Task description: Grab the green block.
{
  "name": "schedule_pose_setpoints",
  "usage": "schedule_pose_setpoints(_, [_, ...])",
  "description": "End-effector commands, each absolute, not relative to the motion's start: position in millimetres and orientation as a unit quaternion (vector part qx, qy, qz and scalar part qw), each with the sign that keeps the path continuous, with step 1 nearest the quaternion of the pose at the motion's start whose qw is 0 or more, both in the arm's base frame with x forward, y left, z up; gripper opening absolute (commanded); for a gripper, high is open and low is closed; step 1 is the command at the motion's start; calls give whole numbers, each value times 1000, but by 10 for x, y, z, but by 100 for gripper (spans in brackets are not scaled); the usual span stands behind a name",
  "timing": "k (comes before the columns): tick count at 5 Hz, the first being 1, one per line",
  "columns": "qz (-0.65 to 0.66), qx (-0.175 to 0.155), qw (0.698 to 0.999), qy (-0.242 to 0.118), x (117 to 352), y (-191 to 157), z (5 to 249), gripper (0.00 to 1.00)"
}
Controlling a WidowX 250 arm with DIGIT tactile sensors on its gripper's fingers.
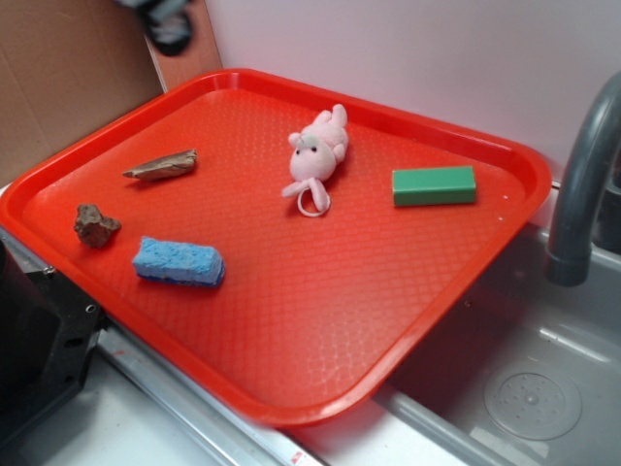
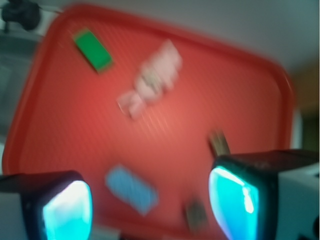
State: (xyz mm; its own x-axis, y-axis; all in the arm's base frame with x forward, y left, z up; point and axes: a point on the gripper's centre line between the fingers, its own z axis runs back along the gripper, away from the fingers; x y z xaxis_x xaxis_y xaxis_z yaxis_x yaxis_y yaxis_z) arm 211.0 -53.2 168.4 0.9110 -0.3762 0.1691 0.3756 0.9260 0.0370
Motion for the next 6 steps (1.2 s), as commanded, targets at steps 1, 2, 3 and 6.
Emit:
schedule_pose_setpoints(1, [-284,-34,951,-120,2715,-1015,1287,100])
schedule_pose_setpoints(2, [-306,-37,945,-109,2870,-1161,1034,100])
schedule_pose_setpoints(3, [-317,-30,942,-110,3112,-1224,817,100])
schedule_pose_setpoints(6, [-321,-56,937,-128,3150,-1240,753,100])
